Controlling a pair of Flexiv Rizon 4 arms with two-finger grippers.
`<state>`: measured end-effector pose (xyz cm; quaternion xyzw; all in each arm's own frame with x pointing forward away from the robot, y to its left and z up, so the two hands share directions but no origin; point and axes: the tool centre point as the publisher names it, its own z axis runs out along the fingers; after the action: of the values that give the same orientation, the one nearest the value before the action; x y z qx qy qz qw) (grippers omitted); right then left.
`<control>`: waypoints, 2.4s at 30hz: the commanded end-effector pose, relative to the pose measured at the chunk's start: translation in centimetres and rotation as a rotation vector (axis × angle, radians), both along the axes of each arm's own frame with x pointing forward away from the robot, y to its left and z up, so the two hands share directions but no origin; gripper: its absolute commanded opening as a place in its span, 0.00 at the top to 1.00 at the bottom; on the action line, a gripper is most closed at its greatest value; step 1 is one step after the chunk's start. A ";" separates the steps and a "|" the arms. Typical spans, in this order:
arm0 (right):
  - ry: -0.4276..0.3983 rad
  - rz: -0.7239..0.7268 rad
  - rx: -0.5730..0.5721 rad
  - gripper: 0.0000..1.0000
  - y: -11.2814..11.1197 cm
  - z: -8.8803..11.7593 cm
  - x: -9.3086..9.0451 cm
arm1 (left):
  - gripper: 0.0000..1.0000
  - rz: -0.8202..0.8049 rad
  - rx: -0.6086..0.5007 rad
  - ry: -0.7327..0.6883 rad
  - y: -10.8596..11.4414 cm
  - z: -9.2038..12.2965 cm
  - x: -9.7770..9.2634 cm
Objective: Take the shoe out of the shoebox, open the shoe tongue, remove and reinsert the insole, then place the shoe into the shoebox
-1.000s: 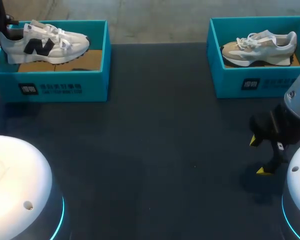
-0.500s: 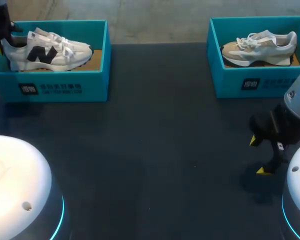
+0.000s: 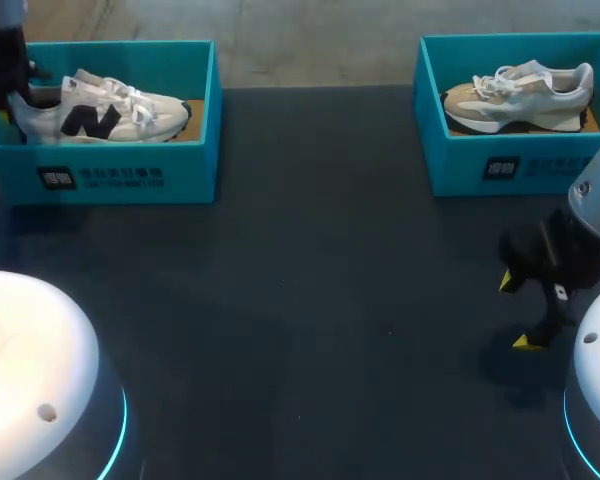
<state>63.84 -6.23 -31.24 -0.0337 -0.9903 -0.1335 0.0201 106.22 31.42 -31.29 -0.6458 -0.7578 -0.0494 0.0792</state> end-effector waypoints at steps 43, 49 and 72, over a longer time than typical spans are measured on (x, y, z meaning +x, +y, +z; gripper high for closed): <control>-0.002 0.000 -0.001 0.00 0.0 0.0 -0.1 | 1.00 -0.058 0.039 0.045 -1.7 -5.1 -0.2; -0.002 0.000 -0.001 0.00 0.0 0.0 -0.1 | 1.00 -0.055 0.042 0.051 -1.6 -5.6 -0.2; -0.002 0.000 -0.001 0.00 0.0 0.0 -0.1 | 1.00 -0.013 0.031 0.073 -1.0 -7.2 -0.5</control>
<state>63.84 -6.23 -31.24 -0.0337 -0.9903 -0.1335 0.0201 105.52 30.20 -38.10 -0.6506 -0.7493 -0.0385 0.1172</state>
